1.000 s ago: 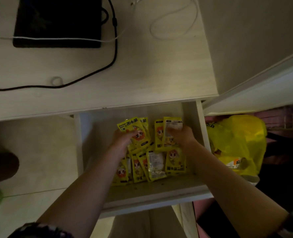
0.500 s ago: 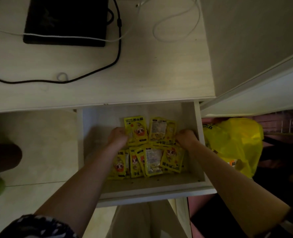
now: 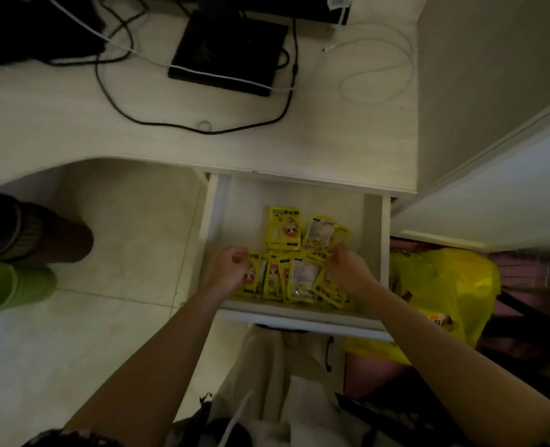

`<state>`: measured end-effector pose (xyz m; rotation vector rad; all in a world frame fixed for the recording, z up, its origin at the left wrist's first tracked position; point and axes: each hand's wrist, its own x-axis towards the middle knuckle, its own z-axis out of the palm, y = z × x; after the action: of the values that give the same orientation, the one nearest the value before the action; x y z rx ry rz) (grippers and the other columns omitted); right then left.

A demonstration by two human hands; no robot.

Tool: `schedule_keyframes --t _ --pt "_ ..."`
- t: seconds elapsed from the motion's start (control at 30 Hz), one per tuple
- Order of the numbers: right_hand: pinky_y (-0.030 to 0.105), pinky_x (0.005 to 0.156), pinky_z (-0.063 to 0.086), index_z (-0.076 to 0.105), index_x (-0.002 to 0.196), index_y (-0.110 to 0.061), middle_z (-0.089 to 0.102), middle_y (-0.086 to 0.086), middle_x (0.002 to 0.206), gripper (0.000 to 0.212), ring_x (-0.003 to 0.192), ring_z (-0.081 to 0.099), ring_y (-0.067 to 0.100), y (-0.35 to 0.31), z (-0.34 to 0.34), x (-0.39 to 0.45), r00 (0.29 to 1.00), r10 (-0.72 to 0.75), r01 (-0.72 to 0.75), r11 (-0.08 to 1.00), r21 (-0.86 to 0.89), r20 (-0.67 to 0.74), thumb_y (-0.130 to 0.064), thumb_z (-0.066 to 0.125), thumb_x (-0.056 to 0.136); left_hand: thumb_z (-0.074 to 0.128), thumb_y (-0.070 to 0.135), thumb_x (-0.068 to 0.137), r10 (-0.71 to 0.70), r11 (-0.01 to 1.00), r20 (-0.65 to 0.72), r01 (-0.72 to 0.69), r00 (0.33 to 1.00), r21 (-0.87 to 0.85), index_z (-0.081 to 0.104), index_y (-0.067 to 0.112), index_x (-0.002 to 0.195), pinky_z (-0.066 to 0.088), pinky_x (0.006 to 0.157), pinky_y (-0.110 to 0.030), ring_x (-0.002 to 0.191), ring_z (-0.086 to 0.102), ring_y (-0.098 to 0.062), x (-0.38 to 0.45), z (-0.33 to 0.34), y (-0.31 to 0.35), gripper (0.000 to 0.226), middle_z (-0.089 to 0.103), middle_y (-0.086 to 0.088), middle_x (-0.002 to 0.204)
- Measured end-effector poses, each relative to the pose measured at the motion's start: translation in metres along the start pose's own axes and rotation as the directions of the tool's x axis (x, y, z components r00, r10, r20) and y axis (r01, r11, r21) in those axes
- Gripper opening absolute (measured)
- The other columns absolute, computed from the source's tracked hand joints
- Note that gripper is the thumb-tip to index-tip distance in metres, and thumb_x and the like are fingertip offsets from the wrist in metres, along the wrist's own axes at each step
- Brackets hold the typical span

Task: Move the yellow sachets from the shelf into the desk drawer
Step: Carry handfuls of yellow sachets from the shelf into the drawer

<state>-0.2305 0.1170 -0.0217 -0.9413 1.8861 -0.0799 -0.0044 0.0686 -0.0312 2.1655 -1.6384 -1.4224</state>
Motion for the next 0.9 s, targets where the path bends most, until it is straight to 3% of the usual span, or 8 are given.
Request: schedule_keyframes --t 0.1,0.2,0.33,0.5,0.63,0.73,0.9 --pt "0.034 0.066 0.051 0.04 0.136 -0.01 0.062 0.012 0.115 0.039 0.084 0.062 0.026 -0.008 0.017 -0.017 0.992 -0.122 0.124 0.984 -0.127 0.026 -0.02 0.042 0.098 0.06 0.016 0.091 0.012 1.0 -0.072 -0.014 0.997 -0.021 0.064 0.011 0.119 0.04 0.075 -0.021 0.101 0.062 -0.022 -0.031 -0.007 -0.016 0.029 0.067 -0.011 0.115" --pt "0.036 0.077 0.052 0.043 0.131 -0.01 0.059 0.011 0.122 0.035 0.099 0.061 0.028 -0.027 0.033 -0.032 0.976 -0.212 0.217 0.952 -0.215 0.048 -0.021 0.044 0.098 0.058 0.017 0.092 0.011 0.998 -0.138 -0.019 0.99 -0.061 0.063 0.013 0.118 0.039 0.07 -0.017 0.089 0.058 -0.014 -0.058 -0.016 -0.038 0.027 0.068 -0.009 0.111" --pt "0.044 0.075 0.055 0.042 0.128 -0.013 0.059 0.01 0.117 0.033 0.09 0.063 0.029 -0.061 0.062 -0.044 0.935 -0.341 0.353 0.866 -0.353 0.098 -0.024 0.041 0.097 0.054 0.018 0.094 -0.033 0.99 -0.249 -0.003 0.968 -0.143 0.063 0.015 0.114 0.036 0.063 -0.013 0.083 0.056 -0.011 -0.088 -0.03 -0.064 0.022 0.068 -0.006 0.102" --pt "0.032 0.075 0.046 0.044 0.126 -0.011 0.057 0.01 0.118 0.03 0.104 0.059 0.029 -0.1 0.104 -0.063 0.866 -0.468 0.491 0.736 -0.466 0.174 -0.022 0.04 0.098 0.051 0.016 0.095 -0.081 0.987 -0.373 0.021 0.924 -0.162 0.061 0.014 0.115 0.041 0.068 -0.024 0.077 0.059 -0.019 -0.117 -0.054 -0.098 0.023 0.067 -0.007 0.096" --pt "0.039 0.09 0.049 0.046 0.125 -0.012 0.055 0.01 0.125 0.031 0.112 0.056 0.028 -0.138 0.145 -0.076 0.801 -0.546 0.587 0.63 -0.509 0.247 -0.021 0.041 0.096 0.05 0.021 0.096 -0.16 0.976 -0.432 0.078 0.887 -0.202 0.059 0.017 0.118 0.043 0.065 -0.024 0.066 0.053 -0.015 -0.131 -0.081 -0.131 0.024 0.065 -0.003 0.098" --pt "0.04 0.092 0.047 0.049 0.124 -0.009 0.056 0.012 0.125 0.032 0.112 0.056 0.029 -0.17 0.18 -0.088 0.764 -0.582 0.634 0.594 -0.495 0.279 -0.018 0.043 0.094 0.049 0.022 0.096 -0.188 0.971 -0.457 0.094 0.869 -0.221 0.058 0.018 0.118 0.042 0.067 -0.024 0.072 0.055 -0.015 -0.139 -0.107 -0.164 0.025 0.061 0.003 0.092" --pt "0.038 0.094 0.046 0.047 0.127 -0.008 0.055 0.011 0.127 0.034 0.115 0.054 0.027 -0.222 0.241 -0.106 0.723 -0.613 0.684 0.566 -0.461 0.319 -0.018 0.042 0.094 0.05 0.019 0.096 -0.222 0.968 -0.48 0.135 0.849 -0.21 0.059 0.014 0.118 0.043 0.067 -0.025 0.077 0.058 -0.017 -0.15 -0.157 -0.229 0.025 0.065 -0.003 0.089"
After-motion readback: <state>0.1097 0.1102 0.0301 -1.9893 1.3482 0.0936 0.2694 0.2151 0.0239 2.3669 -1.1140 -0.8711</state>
